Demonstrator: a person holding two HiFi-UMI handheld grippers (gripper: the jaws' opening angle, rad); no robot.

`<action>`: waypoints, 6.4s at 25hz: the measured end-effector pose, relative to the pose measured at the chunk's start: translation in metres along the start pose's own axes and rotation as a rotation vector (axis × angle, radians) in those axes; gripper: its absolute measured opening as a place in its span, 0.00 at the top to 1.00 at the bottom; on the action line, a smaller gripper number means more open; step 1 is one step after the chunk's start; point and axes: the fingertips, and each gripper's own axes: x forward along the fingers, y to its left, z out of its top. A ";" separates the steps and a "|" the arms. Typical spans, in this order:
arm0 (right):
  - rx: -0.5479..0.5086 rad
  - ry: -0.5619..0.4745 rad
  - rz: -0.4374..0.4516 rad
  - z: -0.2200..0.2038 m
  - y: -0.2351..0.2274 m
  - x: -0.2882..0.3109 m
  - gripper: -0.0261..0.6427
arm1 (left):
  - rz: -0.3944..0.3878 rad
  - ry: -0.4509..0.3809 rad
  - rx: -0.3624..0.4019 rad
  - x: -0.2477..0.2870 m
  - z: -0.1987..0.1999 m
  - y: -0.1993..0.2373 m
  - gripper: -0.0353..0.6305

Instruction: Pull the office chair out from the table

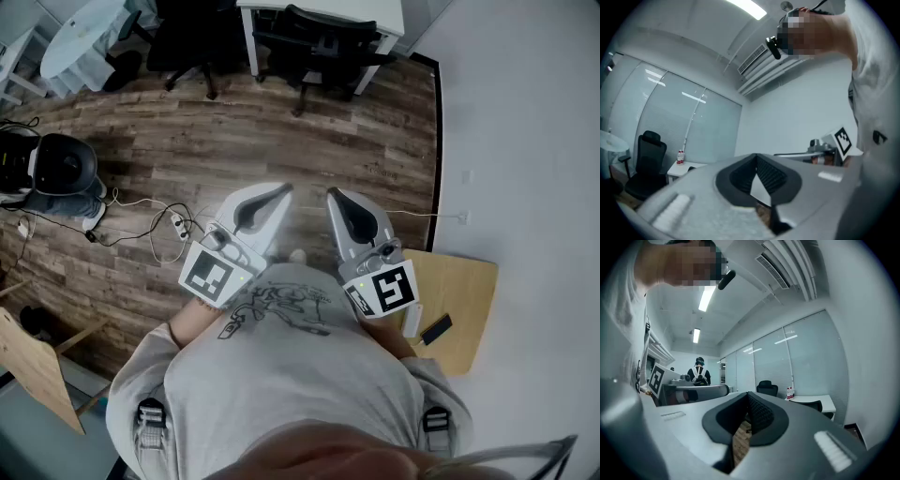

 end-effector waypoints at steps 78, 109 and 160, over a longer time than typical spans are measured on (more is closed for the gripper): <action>-0.121 0.109 -0.015 -0.025 -0.260 0.223 0.91 | 0.045 0.181 0.226 0.232 -0.056 0.246 0.92; -0.526 0.613 0.106 -0.227 -0.479 0.345 0.74 | -0.122 0.812 0.768 0.384 -0.281 0.434 0.66; -0.731 0.852 0.261 -0.322 -0.491 0.353 0.80 | -0.249 1.105 0.982 0.374 -0.366 0.469 0.79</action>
